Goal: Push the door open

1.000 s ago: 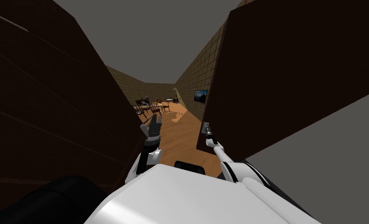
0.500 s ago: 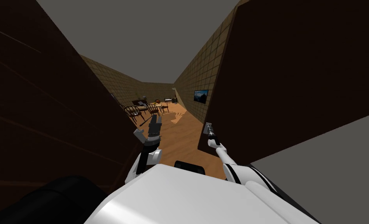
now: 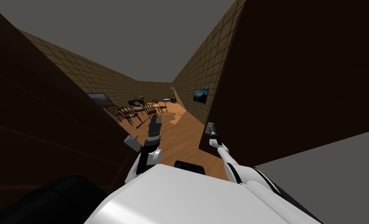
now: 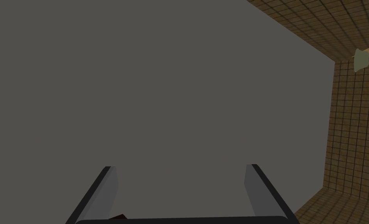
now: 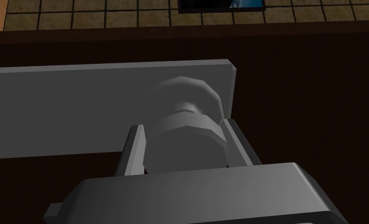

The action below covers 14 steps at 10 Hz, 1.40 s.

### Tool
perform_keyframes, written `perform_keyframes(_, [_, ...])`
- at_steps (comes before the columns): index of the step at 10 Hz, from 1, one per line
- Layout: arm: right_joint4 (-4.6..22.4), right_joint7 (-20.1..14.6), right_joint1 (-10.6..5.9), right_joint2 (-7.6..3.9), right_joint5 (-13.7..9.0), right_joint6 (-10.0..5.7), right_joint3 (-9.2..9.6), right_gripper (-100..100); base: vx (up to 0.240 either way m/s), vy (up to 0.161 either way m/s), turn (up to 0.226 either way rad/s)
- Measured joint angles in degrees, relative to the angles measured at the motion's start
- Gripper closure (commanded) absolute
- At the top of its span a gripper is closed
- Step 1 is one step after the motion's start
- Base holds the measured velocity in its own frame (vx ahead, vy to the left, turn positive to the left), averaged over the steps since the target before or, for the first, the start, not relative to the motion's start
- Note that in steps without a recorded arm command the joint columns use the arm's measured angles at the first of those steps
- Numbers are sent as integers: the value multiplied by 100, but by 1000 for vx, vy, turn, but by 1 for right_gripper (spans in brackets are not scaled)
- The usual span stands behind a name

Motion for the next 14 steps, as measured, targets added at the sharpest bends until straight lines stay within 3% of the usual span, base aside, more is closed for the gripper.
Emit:
perform_keyframes(1, [97, 4, -15, -8, -11, -48, -39, 100, 173, 101, -64])
perform_keyframes(2, [-140, 79, 131, 15, -34, 66, -118, 100, 95, 76, -55])
perform_keyframes(3, [-185, 117, 138, 1, -47, 117, -159, 100, 32, 21, -11])
perform_keyframes(6, [175, 40, -14, -71, -52, -81, -164, 100, 88, 47, -26])
perform_keyframes(7, [147, 60, 27, -81, -67, -60, -210, 100, 149, 85, -65])
perform_keyframes(9, [394, 21, -66, -172, -90, -170, -268, 100, 150, 74, -46])
perform_keyframes(12, [200, 96, -17, -204, -123, -96, -379, 100, 57, 28, -14])
perform_keyframes(14, [319, 97, -30, -221, -140, -137, -404, 100, 169, 48, -55])
